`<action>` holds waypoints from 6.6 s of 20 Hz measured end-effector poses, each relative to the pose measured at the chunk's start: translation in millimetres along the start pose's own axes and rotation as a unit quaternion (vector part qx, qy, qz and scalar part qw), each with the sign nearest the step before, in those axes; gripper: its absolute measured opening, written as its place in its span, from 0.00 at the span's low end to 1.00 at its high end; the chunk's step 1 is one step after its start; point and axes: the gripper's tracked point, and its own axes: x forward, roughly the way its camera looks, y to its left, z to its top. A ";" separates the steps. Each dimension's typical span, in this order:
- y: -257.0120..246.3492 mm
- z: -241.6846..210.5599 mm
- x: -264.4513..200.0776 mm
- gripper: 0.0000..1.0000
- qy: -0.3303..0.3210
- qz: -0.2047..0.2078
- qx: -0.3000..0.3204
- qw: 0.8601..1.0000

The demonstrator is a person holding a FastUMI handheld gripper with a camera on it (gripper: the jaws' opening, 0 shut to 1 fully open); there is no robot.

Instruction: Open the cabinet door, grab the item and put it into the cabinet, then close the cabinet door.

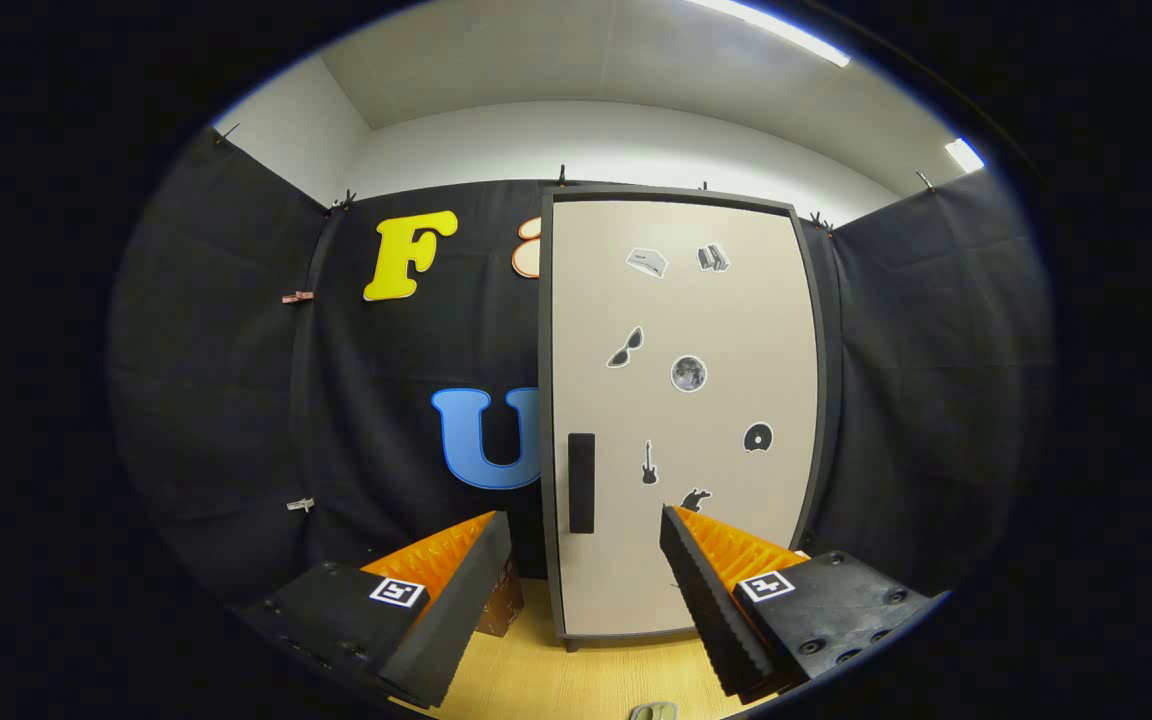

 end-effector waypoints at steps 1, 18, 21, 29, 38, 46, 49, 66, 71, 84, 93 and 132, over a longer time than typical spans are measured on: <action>1.8 -1.6 -0.4 0.97 0.001 0.000 0.002 1.000; -15.8 -34.4 107.3 0.97 0.021 0.023 -0.008 0.999; -14.2 -48.3 135.6 0.98 0.034 0.025 0.004 0.999; -9.7 -74.8 190.0 0.98 0.041 0.000 0.010 0.999; -9.4 -84.5 219.6 0.95 0.031 -0.024 0.013 0.999; -6.5 -81.5 223.8 0.28 0.018 -0.031 0.006 0.999; -7.1 -83.4 223.9 0.14 0.028 -0.023 0.015 0.999; -15.7 -75.5 158.5 0.14 0.044 0.004 0.020 0.999; -25.9 -73.5 141.0 0.14 0.050 -0.017 0.018 0.998; -55.9 -68.9 92.6 0.14 0.046 0.090 0.000 0.995; -93.5 -65.3 61.6 0.14 0.046 0.191 0.017 0.980; -277.9 -38.5 12.4 0.10 -0.018 -0.024 0.010 0.999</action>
